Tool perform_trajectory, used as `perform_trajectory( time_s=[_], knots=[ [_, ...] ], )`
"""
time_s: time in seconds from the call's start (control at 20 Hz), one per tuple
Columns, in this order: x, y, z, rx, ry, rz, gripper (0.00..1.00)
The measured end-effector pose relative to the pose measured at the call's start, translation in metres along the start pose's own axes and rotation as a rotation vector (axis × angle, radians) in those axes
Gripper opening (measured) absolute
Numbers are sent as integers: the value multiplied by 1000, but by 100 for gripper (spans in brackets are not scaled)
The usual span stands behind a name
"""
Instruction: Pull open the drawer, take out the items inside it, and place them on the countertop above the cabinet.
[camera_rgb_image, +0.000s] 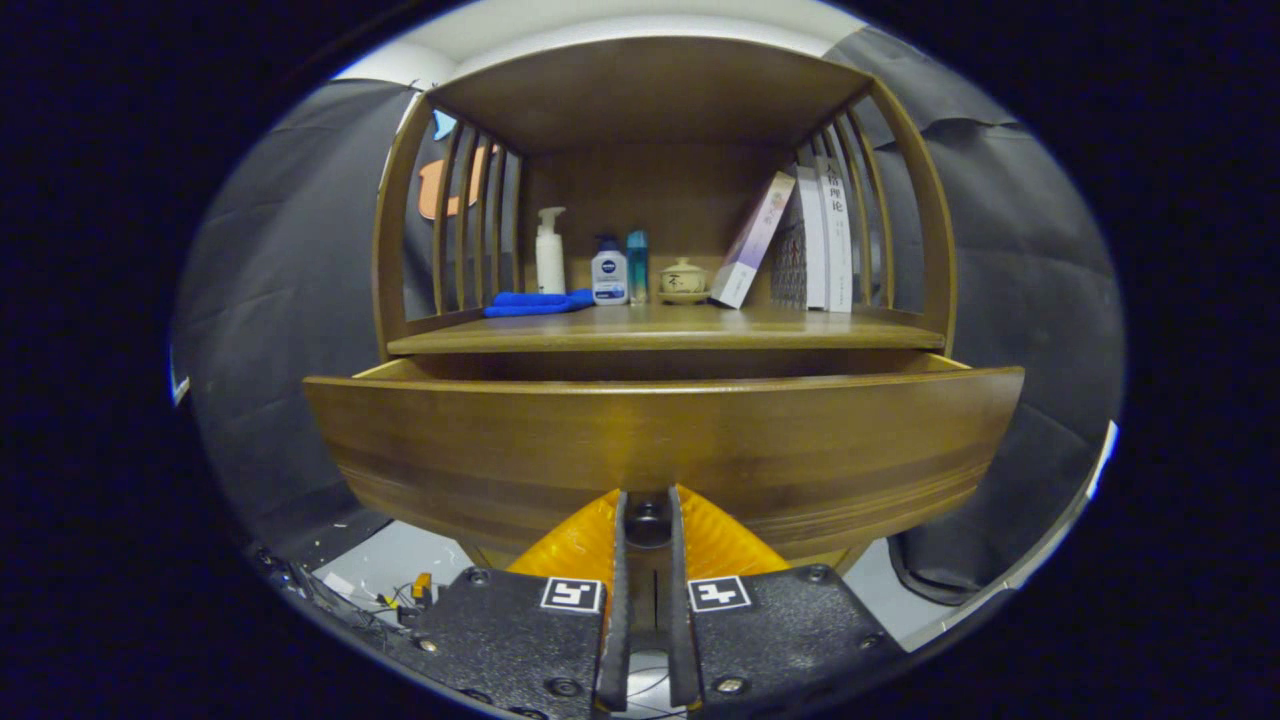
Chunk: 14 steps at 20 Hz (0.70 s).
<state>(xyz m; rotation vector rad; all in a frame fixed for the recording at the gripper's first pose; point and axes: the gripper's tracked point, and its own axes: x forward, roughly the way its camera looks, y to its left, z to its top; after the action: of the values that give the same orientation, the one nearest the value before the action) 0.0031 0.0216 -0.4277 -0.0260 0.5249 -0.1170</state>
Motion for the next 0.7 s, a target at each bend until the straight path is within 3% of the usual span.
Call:
perform_trajectory(
  time_s=[0.7],
  knots=[
    [-78,1,-33,4,80,52,19]
  ],
)
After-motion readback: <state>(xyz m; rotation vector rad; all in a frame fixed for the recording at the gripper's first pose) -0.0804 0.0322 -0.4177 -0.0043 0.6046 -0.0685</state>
